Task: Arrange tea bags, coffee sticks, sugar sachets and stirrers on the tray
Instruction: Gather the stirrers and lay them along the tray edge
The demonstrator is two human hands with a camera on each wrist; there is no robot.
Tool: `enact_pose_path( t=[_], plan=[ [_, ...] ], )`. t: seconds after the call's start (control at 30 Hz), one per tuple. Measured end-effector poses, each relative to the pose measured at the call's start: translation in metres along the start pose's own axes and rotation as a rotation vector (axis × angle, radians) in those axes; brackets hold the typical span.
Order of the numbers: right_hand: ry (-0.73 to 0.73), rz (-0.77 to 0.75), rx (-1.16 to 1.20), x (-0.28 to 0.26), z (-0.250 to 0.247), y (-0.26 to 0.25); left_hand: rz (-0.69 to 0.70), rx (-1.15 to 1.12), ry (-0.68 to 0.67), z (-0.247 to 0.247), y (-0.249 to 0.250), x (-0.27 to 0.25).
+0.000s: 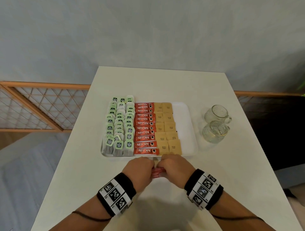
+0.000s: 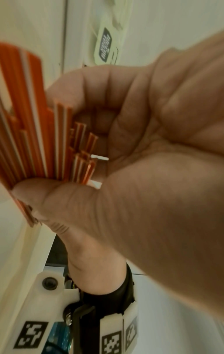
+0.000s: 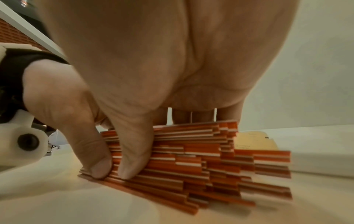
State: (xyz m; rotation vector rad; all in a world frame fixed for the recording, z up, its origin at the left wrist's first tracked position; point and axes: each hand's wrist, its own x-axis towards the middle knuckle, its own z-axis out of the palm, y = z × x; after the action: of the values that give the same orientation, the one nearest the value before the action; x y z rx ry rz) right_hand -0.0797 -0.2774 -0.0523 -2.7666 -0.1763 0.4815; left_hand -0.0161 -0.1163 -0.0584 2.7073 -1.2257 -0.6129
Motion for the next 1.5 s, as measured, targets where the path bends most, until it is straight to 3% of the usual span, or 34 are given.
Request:
enact_pose_path(
  t=[0.6, 0.83, 1.5],
  plan=[
    [0.014, -0.028, 0.009, 0.002, -0.008, -0.004, 0.02, 0.052, -0.053, -0.004, -0.005, -0.005],
    [0.022, -0.05, -0.016, 0.0, -0.012, -0.005, 0.072, 0.074, 0.011, -0.007, -0.005, -0.005],
    [-0.149, -0.055, 0.139, 0.007, -0.031, 0.006, 0.164, -0.129, 0.056, -0.012, -0.012, 0.0]
  ],
)
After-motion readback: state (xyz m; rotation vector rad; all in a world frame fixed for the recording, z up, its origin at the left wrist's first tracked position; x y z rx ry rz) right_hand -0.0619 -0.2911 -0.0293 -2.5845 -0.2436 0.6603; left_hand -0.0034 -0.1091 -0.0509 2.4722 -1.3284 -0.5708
